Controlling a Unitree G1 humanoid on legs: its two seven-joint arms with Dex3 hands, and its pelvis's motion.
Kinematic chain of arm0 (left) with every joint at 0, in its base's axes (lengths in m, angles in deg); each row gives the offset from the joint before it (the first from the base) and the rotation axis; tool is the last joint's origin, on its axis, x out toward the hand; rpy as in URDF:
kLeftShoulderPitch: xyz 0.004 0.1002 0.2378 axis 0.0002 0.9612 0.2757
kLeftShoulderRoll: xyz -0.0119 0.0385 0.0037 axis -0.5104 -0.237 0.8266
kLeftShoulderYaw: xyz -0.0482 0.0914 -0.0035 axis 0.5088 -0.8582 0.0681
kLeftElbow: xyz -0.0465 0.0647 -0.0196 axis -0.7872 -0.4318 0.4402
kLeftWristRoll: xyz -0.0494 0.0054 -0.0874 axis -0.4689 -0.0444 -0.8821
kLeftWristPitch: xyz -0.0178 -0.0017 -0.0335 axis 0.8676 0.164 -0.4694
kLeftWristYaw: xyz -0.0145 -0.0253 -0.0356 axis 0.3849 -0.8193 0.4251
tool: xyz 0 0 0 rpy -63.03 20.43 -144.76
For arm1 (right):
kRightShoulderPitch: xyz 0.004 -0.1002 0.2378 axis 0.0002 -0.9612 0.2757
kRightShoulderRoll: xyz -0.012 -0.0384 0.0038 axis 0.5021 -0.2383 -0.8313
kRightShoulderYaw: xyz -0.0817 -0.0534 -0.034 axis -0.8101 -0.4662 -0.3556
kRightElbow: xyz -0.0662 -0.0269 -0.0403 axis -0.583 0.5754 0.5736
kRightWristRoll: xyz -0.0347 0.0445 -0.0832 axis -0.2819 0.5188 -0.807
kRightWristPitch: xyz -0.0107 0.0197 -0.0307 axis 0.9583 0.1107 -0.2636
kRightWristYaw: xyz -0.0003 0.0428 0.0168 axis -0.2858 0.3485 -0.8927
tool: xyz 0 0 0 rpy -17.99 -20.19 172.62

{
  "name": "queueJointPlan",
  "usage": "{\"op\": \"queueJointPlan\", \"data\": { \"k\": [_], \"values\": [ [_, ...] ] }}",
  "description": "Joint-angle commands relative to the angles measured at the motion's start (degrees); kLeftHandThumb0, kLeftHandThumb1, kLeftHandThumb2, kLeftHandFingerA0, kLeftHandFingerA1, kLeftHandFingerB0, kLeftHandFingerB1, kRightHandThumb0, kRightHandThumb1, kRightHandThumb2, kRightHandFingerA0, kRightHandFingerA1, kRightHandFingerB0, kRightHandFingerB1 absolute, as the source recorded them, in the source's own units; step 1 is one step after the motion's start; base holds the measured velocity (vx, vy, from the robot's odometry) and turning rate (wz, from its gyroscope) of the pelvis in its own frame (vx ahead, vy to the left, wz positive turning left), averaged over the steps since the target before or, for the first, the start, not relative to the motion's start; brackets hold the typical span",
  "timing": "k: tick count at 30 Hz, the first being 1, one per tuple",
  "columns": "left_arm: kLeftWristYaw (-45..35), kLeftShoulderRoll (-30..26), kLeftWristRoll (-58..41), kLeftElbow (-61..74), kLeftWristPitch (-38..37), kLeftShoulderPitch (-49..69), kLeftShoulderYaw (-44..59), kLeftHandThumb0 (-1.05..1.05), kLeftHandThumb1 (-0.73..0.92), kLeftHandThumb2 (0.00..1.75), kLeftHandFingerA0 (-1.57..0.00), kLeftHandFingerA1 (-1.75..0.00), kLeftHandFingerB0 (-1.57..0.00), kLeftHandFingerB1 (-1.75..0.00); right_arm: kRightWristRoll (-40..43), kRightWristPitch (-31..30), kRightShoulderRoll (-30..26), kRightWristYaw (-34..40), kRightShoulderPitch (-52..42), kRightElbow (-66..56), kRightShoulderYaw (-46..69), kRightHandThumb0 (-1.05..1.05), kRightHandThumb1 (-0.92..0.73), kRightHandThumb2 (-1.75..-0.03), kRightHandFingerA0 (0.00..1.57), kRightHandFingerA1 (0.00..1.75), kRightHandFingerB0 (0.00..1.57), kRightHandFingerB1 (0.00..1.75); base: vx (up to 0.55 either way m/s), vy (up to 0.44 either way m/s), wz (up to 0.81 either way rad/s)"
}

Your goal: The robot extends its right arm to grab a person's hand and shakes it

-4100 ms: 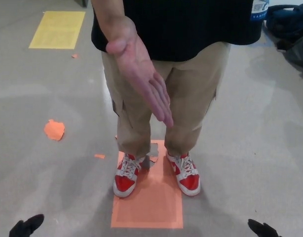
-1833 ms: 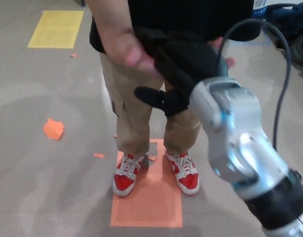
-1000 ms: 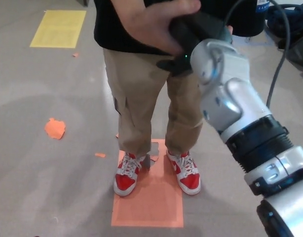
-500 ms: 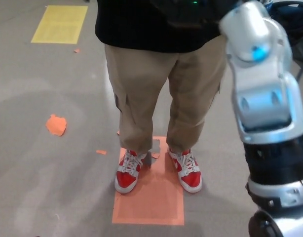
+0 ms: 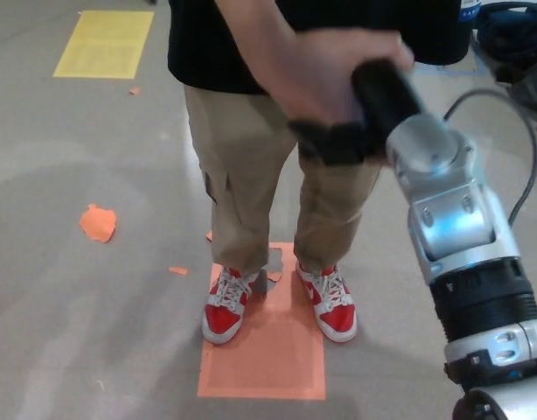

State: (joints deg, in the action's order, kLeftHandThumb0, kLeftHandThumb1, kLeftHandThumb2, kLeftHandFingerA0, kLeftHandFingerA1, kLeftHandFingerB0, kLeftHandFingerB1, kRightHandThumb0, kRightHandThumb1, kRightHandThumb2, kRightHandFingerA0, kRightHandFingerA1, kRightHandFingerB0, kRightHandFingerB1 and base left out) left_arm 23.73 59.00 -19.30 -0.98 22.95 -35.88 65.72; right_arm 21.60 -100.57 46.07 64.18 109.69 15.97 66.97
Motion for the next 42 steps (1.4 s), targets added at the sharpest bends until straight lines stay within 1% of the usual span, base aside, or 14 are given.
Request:
{"op": "queueJointPlan", "data": {
  "k": [1, 6, 9, 12, 13, 15, 19, 22, 26, 30, 34, 35, 36, 42],
  "values": [
    [-0.36, -1.47, 1.10, 0.43, -1.42, -0.09, -0.13, -0.31, 0.68, 1.18, 0.00, -0.48, 0.00, -0.48, 3.28, 7.40, -1.44, 4.71, -1.41, 17.31, -1.94, -0.14, -0.69, -0.75, 1.21, 0.75, 0.81, 0.59, 0.00, 0.000, 0.00],
    [0.12, -1.40, 1.01, 1.14, -0.90, -0.01, 0.07, -0.30, 0.69, 1.18, 0.00, -0.48, 0.00, -0.48, 5.46, 9.48, -1.94, 4.77, 0.59, 11.58, -1.72, -0.15, -0.75, -0.72, 1.18, 0.68, 0.84, 0.61, 0.00, 0.000, 0.00],
    [0.12, -1.43, 1.01, 1.34, -0.79, 0.37, -0.01, -0.30, 0.69, 1.18, 0.00, -0.48, 0.00, -0.48, 6.83, 8.55, -2.11, 4.70, -0.33, 0.77, -2.34, -0.12, -0.78, -0.70, 1.23, 0.68, 0.86, 0.60, 0.00, 0.000, 0.00],
    [0.24, -1.75, 1.26, 0.69, -0.95, -0.92, 0.06, -0.30, 0.70, 1.19, 0.00, -0.48, 0.00, -0.47, 7.26, 4.24, -1.78, 3.43, -0.65, -18.65, -2.54, -0.17, -0.81, -0.68, 1.24, 0.78, 0.82, 0.59, 0.00, 0.000, 0.00],
    [0.40, -1.93, 1.46, 0.72, -0.86, -1.32, 0.09, -0.30, 0.69, 1.18, 0.00, -0.47, 0.00, -0.48, 7.69, 2.78, -1.83, 2.36, 0.19, -25.26, -2.24, -0.19, -0.82, -0.66, 1.23, 0.66, 0.83, 0.61, 0.00, 0.000, 0.00],
    [0.07, -2.02, 1.08, 0.39, -1.46, -1.62, 0.33, -0.30, 0.69, 1.19, 0.00, -0.48, -0.01, -0.48, 8.79, 0.51, -1.33, 1.45, 1.52, -35.94, -1.46, -0.18, -0.81, -0.66, 1.27, 0.68, 0.84, 0.62, 0.00, 0.000, 0.00],
    [0.47, -1.89, 0.71, 1.12, 0.86, -2.08, 0.62, -0.31, 0.67, 1.17, 0.00, -0.48, 0.00, -0.48, 9.71, -0.17, -0.73, 2.26, 3.87, -46.17, -0.33, -0.15, -0.81, -0.68, 1.21, 0.70, 0.83, 0.63, 0.00, 0.000, 0.00],
    [0.63, -1.95, 1.15, 0.13, 0.02, -2.11, 0.49, -0.31, 0.68, 1.17, 0.00, -0.47, 0.00, -0.47, 8.69, -1.24, -0.66, 2.65, 4.15, -50.62, -0.37, -0.15, -0.79, -0.70, 1.23, 0.83, 0.84, 0.68, 0.00, 0.000, 0.00],
    [0.78, -1.91, 1.38, 0.55, 0.00, -1.21, 0.42, -0.31, 0.68, 1.17, 0.00, -0.48, 0.00, -0.48, 8.78, -2.38, -0.73, 1.43, 0.57, -49.98, -1.30, -0.09, -0.79, -0.68, 1.22, 0.65, 0.81, 0.66, 0.00, 0.000, 0.00],
    [0.16, -2.05, 1.48, 0.11, -2.09, -0.61, 0.18, -0.30, 0.69, 1.19, 0.00, -0.48, 0.00, -0.48, 7.26, -0.65, -1.75, 1.49, -4.47, -39.09, -3.97, -0.14, -0.81, -0.64, 1.24, 0.59, 0.83, 0.62, 0.00, 0.000, 0.00],
    [0.17, -2.08, 1.52, -0.18, -2.08, -0.84, 0.02, -0.29, 0.71, 1.20, 0.00, -0.47, 0.00, -0.48, 4.98, 0.64, -2.32, 4.84, -5.64, -25.87, -7.08, -0.10, -0.80, -0.64, 1.20, 0.78, 0.85, 0.63, 0.00, 0.000, 0.00],
    [-0.04, -2.01, 1.29, -0.24, -2.24, -0.88, 0.07, -0.29, 0.71, 1.20, 0.00, -0.47, 0.00, -0.48, 4.64, 0.58, -2.45, 5.43, -5.50, -23.96, -7.52, -0.10, -0.80, -0.64, 1.20, 0.78, 0.85, 0.63, 0.00, 0.000, 0.00],
    [0.43, -1.91, 1.63, -0.04, -1.66, -0.95, -0.02, -0.30, 0.70, 1.18, 0.00, -0.48, 0.00, -0.47, 3.59, 2.02, -3.36, 6.08, -4.70, -12.87, -9.68, -0.10, -0.79, -0.66, 1.22, 0.72, 0.85, 0.63, 0.00, 0.000, 0.00],
    [-0.05, -2.03, 1.14, 0.83, -1.48, -0.76, 0.07, -0.30, 0.70, 1.18, 0.00, -0.48, 0.00, -0.48, 4.23, 7.97, -3.74, 8.59, -4.95, 4.67, -11.59, -0.11, -0.70, -0.68, 1.16, 0.68, 0.84, 0.64, 0.00, 0.000, 0.00]
  ]
}}
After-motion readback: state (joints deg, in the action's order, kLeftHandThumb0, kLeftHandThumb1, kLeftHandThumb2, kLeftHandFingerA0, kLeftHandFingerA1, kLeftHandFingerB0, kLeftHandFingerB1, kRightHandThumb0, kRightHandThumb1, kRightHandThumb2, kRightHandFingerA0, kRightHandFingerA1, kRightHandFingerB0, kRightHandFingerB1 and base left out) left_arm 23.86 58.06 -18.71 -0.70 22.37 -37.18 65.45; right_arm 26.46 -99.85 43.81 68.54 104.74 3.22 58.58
